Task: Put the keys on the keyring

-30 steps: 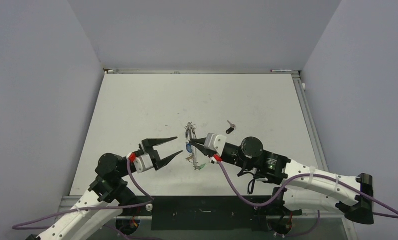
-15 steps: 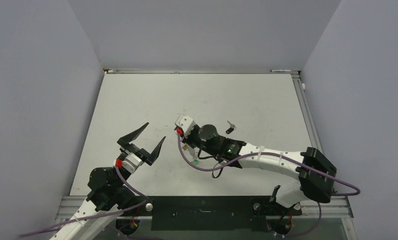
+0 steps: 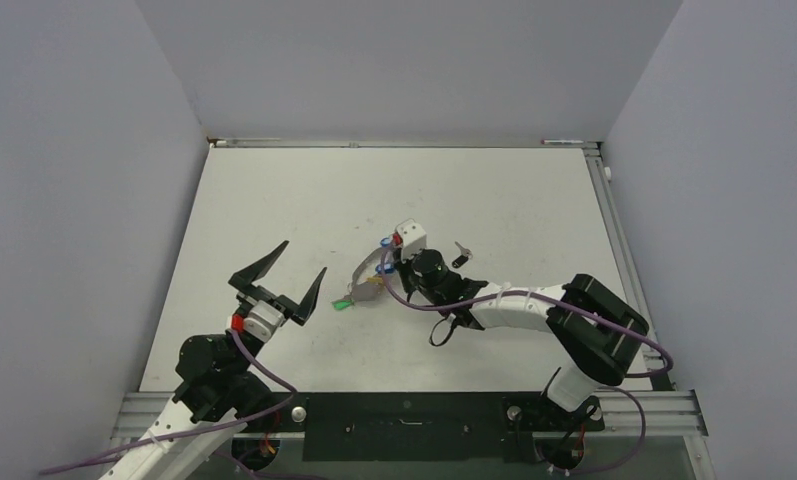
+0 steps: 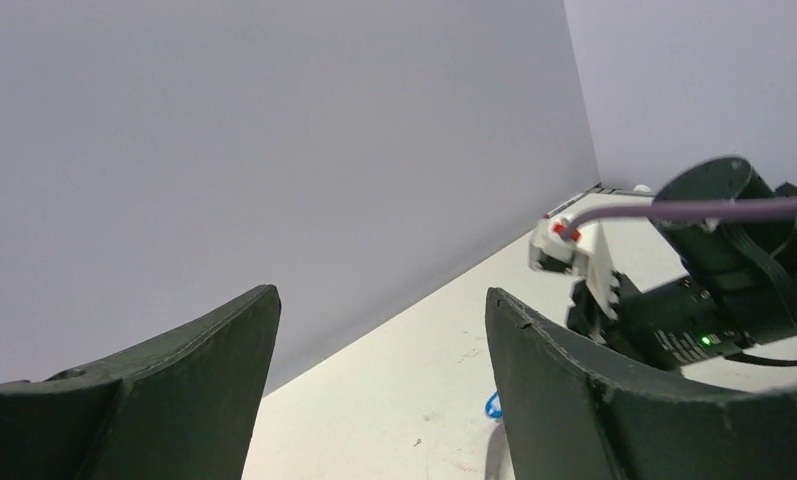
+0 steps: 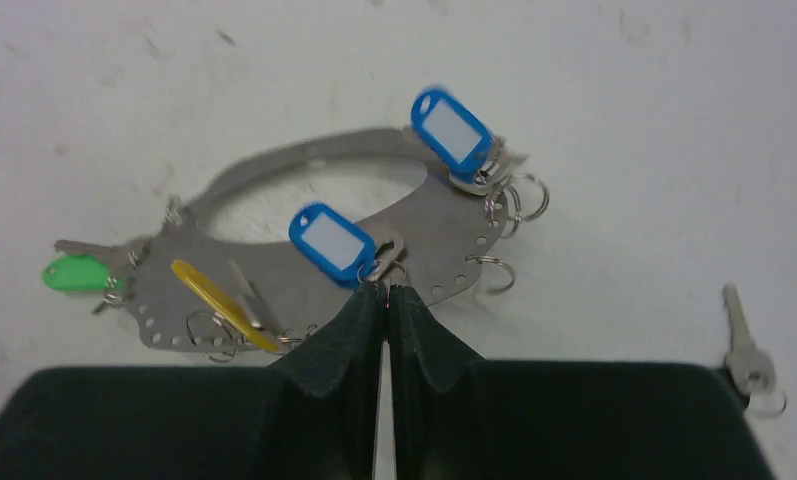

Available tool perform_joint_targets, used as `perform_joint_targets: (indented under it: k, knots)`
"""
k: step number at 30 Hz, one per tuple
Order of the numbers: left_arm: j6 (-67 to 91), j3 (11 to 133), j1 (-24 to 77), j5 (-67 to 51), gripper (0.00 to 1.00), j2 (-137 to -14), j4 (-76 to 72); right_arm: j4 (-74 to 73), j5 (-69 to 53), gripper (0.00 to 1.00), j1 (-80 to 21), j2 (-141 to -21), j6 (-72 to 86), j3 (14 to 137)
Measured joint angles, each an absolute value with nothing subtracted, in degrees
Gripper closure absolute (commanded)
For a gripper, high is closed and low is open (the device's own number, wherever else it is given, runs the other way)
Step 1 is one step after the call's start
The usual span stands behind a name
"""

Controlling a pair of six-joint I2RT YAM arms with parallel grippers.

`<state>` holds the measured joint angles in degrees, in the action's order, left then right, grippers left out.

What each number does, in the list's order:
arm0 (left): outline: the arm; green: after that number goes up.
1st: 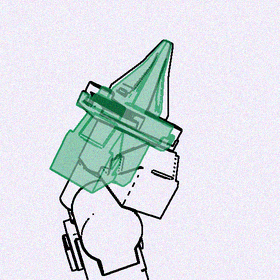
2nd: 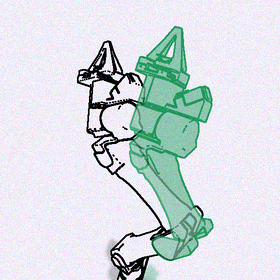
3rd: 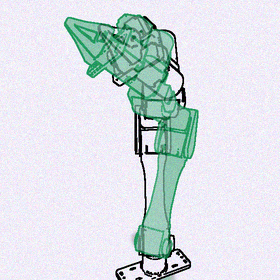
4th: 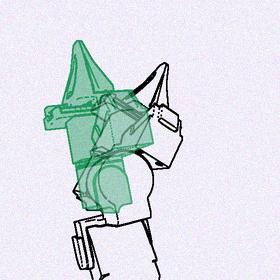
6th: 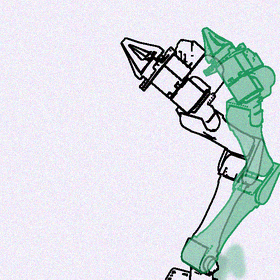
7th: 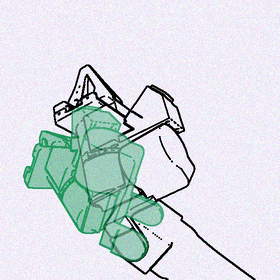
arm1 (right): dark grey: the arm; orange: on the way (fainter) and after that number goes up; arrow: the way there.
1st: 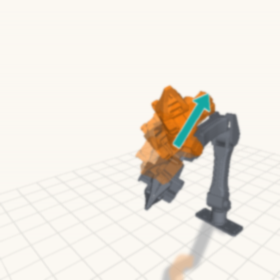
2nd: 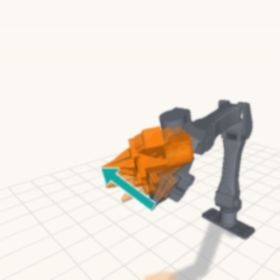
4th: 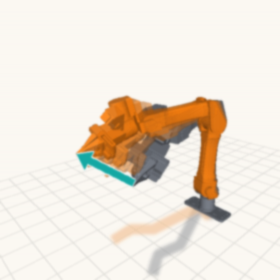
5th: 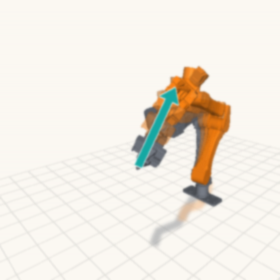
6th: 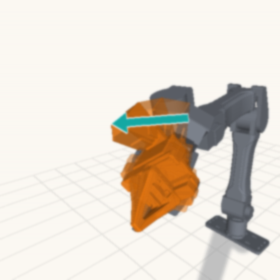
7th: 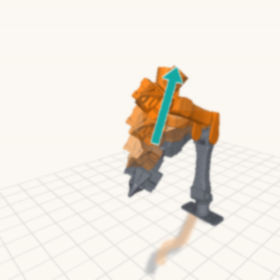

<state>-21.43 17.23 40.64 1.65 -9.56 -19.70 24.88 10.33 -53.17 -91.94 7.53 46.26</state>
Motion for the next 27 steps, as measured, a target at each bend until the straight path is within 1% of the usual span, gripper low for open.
perform_joint_targets:
  k: [1, 4, 5, 6, 8, 10, 13, 18, 22, 27]
  knots:
    - [-21.5, 17.2, 40.6, 1.5, 0.28, -9.7, -19.6, 24.9, 10.5, 0.83, -52.3, -91.9, 8.9, 43.4]
    - [-21.4, 17.2, 40.6, 1.3, 0.28, -9.9, -19.0, 23.4, 10.9, 0.50, -51.0, -91.9, 12.3, 37.2]
    - [-21.5, 17.2, 40.6, 1.3, 0.28, -10.0, -19.0, 22.5, 11.0, 0.35, -51.0, -91.9, 13.2, 36.6]
    - [-21.5, 17.2, 40.6, 1.3, 0.28, -10.0, -18.9, 21.3, 11.4, 0.28, -51.1, -91.7, 13.8, 36.5]
    - [-21.4, 17.2, 40.6, 1.3, 0.28, -10.0, -18.8, 19.2, 12.6, 0.23, -51.1, -89.7, 14.2, 36.5]
    - [-21.4, 17.2, 40.6, 1.3, 0.28, -10.2, -18.7, 16.0, 14.4, 0.21, -51.1, -84.9, 14.0, 36.9]
    - [-21.4, 17.3, 40.6, 1.3, 0.27, -10.5, -18.6, 11.7, 17.6, 0.20, -51.1, -77.9, 12.4, 40.7]
    - [-21.4, 17.4, 40.4, 3.0, 0.27, -11.2, -18.0, 11.2, 23.0, 0.19, -51.1, -67.8, 9.1, 47.0]
    - [-21.4, 17.4, 40.4, 3.9, 0.27, -11.6, -17.9, 12.0, 26.5, 0.18, -51.1, -61.6, 9.7, 46.9]
    - [-21.2, 17.5, 40.4, 4.3, 0.26, -12.3, -17.7, 14.1, 27.2, 0.17, -51.1, -58.1, 10.7, 43.5]
